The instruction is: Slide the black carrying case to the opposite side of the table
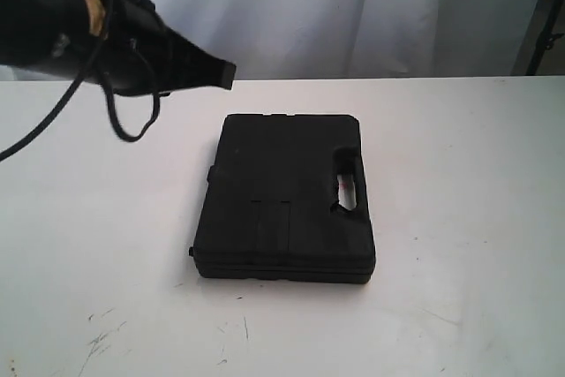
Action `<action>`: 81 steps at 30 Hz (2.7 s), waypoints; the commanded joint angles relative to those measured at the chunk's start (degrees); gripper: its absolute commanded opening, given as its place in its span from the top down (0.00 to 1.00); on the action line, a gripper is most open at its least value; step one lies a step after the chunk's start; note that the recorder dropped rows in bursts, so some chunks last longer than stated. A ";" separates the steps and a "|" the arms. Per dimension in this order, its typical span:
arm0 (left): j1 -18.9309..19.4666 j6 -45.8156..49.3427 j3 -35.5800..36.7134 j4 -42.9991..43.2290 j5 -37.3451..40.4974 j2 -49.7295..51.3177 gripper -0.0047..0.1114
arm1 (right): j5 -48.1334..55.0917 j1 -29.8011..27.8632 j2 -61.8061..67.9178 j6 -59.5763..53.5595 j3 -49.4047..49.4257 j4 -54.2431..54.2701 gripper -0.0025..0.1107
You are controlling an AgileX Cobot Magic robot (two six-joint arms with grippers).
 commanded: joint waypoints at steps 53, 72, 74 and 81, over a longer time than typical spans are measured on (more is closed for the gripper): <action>27.59 -1.83 49.70 -3.01 -17.33 -53.69 0.96 | -0.11 -0.29 -0.29 -0.01 0.19 0.08 0.98; 34.12 -1.57 59.96 -4.02 -17.21 -74.66 0.96 | -0.11 -0.29 -0.29 -0.01 0.19 0.08 0.98; 34.12 -1.57 59.96 -3.41 -17.21 -75.14 0.96 | -0.11 -0.29 -0.29 -0.01 0.19 0.08 0.98; 34.12 -1.94 60.01 -5.47 -17.30 -75.17 0.96 | -0.11 -0.29 -0.29 -0.01 0.19 0.08 0.98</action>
